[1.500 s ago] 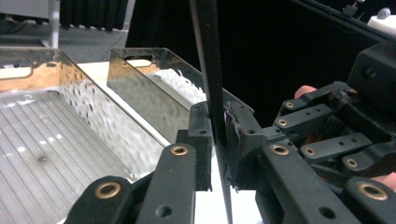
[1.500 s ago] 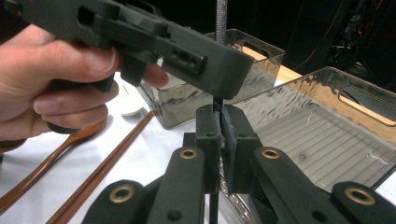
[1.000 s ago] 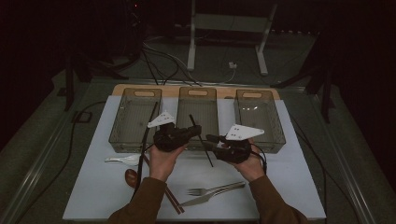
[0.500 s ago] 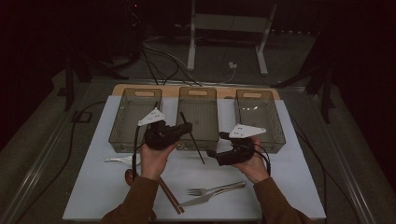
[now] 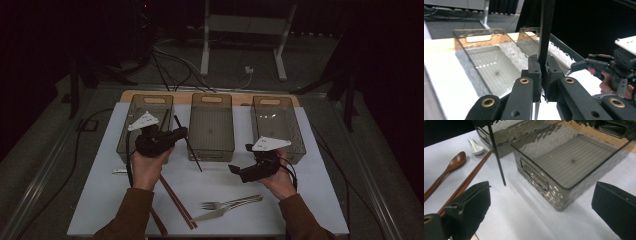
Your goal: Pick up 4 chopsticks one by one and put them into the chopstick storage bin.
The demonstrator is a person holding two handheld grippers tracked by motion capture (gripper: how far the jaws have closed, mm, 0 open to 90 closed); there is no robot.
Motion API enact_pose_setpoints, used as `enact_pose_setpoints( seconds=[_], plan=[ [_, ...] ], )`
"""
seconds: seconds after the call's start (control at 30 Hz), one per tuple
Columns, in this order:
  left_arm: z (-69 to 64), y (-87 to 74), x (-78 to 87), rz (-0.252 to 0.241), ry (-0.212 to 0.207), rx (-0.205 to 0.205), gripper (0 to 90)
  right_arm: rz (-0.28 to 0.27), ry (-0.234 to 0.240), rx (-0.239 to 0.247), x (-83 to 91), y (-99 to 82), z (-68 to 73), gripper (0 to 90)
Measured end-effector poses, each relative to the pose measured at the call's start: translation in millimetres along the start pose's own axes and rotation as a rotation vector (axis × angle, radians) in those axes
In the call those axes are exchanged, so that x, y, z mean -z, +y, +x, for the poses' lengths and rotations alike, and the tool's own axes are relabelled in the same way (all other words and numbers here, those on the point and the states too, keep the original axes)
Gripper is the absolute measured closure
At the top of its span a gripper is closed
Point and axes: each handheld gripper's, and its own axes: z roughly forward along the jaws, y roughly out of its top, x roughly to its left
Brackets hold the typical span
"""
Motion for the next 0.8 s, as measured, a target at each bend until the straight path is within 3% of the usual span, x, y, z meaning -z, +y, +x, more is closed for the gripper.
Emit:
enact_pose_setpoints(
  seconds=[0.8],
  plan=[
    [35.4, 17.8, 38.2, 0.039, 0.122, 0.028, 87.1, 0.005, -0.064, -0.029, 20.9, -22.0, -14.4, 0.0]
  ],
)
